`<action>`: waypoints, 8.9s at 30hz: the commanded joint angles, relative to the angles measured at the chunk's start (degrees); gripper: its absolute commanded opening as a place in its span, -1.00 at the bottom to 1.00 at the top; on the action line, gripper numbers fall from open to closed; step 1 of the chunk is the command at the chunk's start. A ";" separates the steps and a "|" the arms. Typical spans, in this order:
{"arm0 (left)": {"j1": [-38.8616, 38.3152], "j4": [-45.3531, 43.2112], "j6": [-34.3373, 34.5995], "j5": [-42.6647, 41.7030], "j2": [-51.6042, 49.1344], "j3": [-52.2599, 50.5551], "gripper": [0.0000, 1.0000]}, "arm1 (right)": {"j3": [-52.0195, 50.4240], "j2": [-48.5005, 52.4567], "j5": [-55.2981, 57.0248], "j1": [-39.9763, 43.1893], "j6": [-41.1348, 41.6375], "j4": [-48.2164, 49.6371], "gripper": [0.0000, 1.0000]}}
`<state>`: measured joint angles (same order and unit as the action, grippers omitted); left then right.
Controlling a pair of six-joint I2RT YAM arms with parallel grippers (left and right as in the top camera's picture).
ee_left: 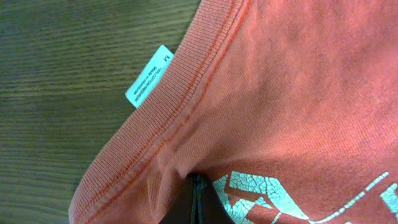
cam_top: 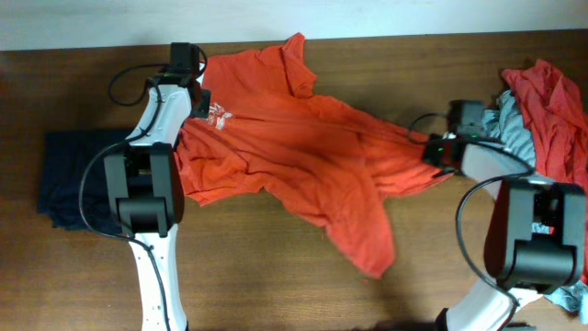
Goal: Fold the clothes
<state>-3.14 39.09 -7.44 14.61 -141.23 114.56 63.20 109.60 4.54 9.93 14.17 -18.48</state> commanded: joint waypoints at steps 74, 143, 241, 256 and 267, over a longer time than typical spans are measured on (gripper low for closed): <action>-7.74 3.39 19.87 -22.34 45.44 -56.24 0.45 | -13.07 -35.43 -10.54 -25.22 16.46 -42.49 0.75; -7.74 39.41 17.57 -12.24 57.09 -42.75 -0.99 | -0.74 -23.50 -1.01 12.04 9.81 -51.34 -0.92; -11.08 -17.64 -0.15 -22.36 32.04 -35.87 0.38 | 65.02 21.24 -12.61 -0.98 -9.46 -40.65 -0.85; -8.50 -32.13 -3.21 -22.36 17.18 -32.39 -0.17 | 68.32 21.24 -22.99 -6.36 -13.51 -64.32 -0.83; -6.60 -33.03 -3.28 -14.60 9.14 -30.71 -0.78 | 68.32 21.24 -18.12 -15.78 -13.25 -67.71 -0.82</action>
<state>-10.87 5.48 -10.44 -5.67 -128.03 83.57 131.04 131.59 -16.51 -4.47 1.34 -85.73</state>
